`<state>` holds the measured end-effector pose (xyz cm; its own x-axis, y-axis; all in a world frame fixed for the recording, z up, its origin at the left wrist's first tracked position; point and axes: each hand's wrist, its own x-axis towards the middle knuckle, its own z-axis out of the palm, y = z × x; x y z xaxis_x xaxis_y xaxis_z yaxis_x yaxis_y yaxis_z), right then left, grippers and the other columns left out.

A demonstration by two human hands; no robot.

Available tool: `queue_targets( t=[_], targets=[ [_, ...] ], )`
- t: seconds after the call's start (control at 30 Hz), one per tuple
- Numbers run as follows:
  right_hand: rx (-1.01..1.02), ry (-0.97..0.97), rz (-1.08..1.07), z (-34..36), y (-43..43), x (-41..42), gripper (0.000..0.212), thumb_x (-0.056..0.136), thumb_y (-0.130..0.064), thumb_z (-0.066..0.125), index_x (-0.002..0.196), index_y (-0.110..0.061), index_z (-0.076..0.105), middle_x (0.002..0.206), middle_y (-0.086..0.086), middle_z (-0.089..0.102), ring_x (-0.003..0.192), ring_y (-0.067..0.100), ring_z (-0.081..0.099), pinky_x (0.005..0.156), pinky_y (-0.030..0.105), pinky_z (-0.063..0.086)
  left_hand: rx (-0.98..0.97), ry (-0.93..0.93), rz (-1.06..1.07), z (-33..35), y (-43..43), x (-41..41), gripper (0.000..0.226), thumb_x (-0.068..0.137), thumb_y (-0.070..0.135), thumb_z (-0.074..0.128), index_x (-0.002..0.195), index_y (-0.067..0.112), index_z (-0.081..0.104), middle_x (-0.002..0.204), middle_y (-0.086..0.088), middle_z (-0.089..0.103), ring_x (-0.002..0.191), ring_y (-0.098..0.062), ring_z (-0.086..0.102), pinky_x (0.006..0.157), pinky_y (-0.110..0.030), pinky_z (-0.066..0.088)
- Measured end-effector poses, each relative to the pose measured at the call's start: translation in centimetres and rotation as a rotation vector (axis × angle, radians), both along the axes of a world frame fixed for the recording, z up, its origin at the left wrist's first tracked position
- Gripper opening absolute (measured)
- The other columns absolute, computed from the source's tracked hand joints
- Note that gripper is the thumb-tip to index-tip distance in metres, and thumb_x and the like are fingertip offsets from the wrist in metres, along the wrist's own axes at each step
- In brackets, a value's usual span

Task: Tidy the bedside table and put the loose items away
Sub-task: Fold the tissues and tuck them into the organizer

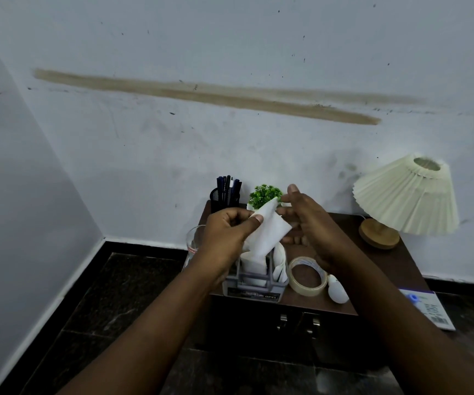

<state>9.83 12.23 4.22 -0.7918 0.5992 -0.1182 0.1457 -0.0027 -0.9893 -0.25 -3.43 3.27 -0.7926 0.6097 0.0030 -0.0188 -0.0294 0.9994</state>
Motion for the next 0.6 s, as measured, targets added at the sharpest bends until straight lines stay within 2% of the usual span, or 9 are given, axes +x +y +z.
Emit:
queue_targets(
  t=[0.07, 0.13, 0.2, 0.3, 0.37, 0.43, 0.53, 0.6],
  targets=[
    [-0.051, -0.006, 0.089, -0.1, -0.2, 0.1, 0.051, 0.083, -0.071, 0.063, 0.112, -0.030, 0.066, 0.107, -0.001, 0.076, 0.094, 0.016, 0.074, 0.081, 0.036, 0.058, 0.059, -0.171, -0.051, 0.5, -0.2, 0.0, 0.020, 0.090, 0.016, 0.076, 0.071, 0.020, 0.078, 0.084, -0.010, 0.076, 0.074, -0.022, 0.070, 0.058, -0.029, 0.054],
    [-0.079, -0.013, 0.151, -0.1, -0.4, 0.3, 0.038, 0.087, -0.044, 0.075, 0.118, -0.022, 0.066, 0.109, 0.006, 0.076, 0.093, 0.016, 0.072, 0.079, 0.033, 0.057, 0.101, -0.281, -0.081, 0.9, -0.2, 0.1, 0.023, 0.091, 0.014, 0.073, 0.069, 0.019, 0.077, 0.087, -0.012, 0.076, 0.077, -0.025, 0.070, 0.062, -0.031, 0.055],
    [-0.104, -0.017, 0.189, -0.2, -0.4, 0.4, 0.032, 0.089, -0.020, 0.077, 0.119, -0.013, 0.066, 0.115, 0.015, 0.074, 0.098, 0.024, 0.072, 0.085, 0.038, 0.057, 0.126, -0.348, -0.071, 1.1, -0.2, -0.1, 0.020, 0.092, 0.012, 0.071, 0.073, 0.016, 0.076, 0.091, -0.016, 0.076, 0.082, -0.028, 0.069, 0.072, -0.037, 0.055],
    [-0.188, -0.008, 0.226, 0.1, -0.1, 0.7, 0.032, 0.090, -0.003, 0.070, 0.121, 0.000, 0.064, 0.114, 0.020, 0.072, 0.100, 0.031, 0.068, 0.088, 0.044, 0.054, 0.114, -0.357, -0.046, 1.4, -0.4, -0.6, 0.004, 0.092, 0.011, 0.070, 0.089, 0.009, 0.071, 0.097, -0.021, 0.074, 0.087, -0.033, 0.067, 0.075, -0.045, 0.048],
    [-0.269, 0.015, 0.242, 0.4, 0.1, 0.8, 0.035, 0.090, -0.002, 0.067, 0.124, 0.005, 0.061, 0.119, 0.025, 0.069, 0.104, 0.033, 0.066, 0.096, 0.049, 0.051, 0.117, -0.359, -0.040, 1.4, -0.6, -0.9, 0.001, 0.091, 0.009, 0.071, 0.090, 0.008, 0.070, 0.096, -0.019, 0.075, 0.086, -0.032, 0.068, 0.071, -0.042, 0.050],
    [-0.321, 0.049, 0.262, 0.6, 0.2, 0.9, 0.044, 0.089, -0.008, 0.069, 0.128, 0.008, 0.058, 0.126, 0.027, 0.067, 0.110, 0.035, 0.065, 0.103, 0.053, 0.047, 0.120, -0.348, -0.040, 1.3, -0.6, -1.1, 0.005, 0.089, 0.004, 0.072, 0.093, 0.007, 0.071, 0.097, -0.017, 0.076, 0.087, -0.031, 0.069, 0.070, -0.040, 0.055],
    [-0.320, 0.096, 0.284, 0.5, 0.1, 0.9, 0.054, 0.086, -0.018, 0.072, 0.131, 0.007, 0.057, 0.127, 0.027, 0.067, 0.113, 0.036, 0.065, 0.103, 0.051, 0.049, 0.102, -0.305, -0.053, 1.1, -0.6, -1.2, 0.014, 0.087, 0.002, 0.074, 0.100, 0.007, 0.072, 0.100, -0.017, 0.077, 0.088, -0.030, 0.072, 0.077, -0.046, 0.057],
    [-0.272, 0.102, 0.268, 0.2, 0.0, 0.8, 0.053, 0.084, -0.018, 0.075, 0.129, 0.005, 0.060, 0.125, 0.026, 0.068, 0.112, 0.037, 0.067, 0.103, 0.052, 0.050, 0.106, -0.286, -0.061, 1.0, -0.6, -1.3, 0.018, 0.085, 0.001, 0.076, 0.102, 0.007, 0.071, 0.098, -0.015, 0.078, 0.086, -0.027, 0.074, 0.074, -0.044, 0.060]
  ],
)
